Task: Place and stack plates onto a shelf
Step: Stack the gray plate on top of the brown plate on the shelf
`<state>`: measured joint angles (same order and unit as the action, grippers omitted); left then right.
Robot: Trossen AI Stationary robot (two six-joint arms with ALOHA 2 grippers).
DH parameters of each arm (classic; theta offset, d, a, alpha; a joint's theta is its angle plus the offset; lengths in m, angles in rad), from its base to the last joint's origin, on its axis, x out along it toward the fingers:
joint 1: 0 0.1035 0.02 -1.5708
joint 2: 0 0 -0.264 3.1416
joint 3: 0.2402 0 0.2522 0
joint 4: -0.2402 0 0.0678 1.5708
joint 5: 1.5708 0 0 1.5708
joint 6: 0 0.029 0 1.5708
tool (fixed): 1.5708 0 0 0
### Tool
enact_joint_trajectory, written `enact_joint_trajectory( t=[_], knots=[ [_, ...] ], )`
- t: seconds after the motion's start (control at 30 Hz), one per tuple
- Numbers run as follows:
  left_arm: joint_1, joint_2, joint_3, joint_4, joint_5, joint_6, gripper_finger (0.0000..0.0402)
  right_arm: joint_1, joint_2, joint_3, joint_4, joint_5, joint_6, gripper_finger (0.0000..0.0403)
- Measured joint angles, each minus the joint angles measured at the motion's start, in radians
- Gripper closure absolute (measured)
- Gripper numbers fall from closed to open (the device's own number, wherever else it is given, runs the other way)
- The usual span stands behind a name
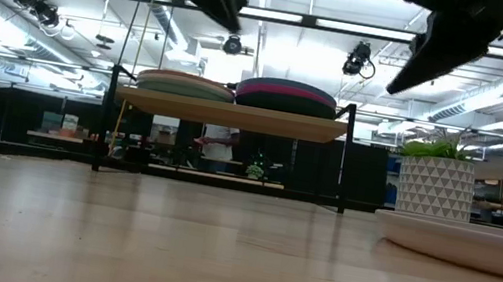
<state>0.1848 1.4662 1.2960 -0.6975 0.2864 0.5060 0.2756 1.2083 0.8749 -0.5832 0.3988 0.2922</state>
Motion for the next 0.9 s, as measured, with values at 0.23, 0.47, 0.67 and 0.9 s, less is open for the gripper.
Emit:
enact_joint_trajectory(
  t=[0.23, 0.47, 0.67, 0.9],
  knots=[
    [-0.207, 0.009, -0.155, 0.275, -0.153, 0.029, 0.0247, 0.000, 0.005, -0.010, -0.126, -0.101, 0.130, 0.0257],
    [-0.257, 0.013, -0.203, 0.331, -0.163, -0.052, 0.0247, -0.004, 0.091, -0.086, -0.137, -0.196, 0.199, 0.0257],
    [-0.258, 0.024, -0.257, 0.393, -0.162, -0.070, 0.0247, -0.011, 0.210, -0.093, -0.163, -0.238, 0.188, 0.0257],
    [-0.255, 0.033, -0.259, 0.397, -0.163, -0.064, 0.0247, -0.049, 0.279, -0.093, -0.180, -0.238, 0.152, 0.0257]
  ],
)
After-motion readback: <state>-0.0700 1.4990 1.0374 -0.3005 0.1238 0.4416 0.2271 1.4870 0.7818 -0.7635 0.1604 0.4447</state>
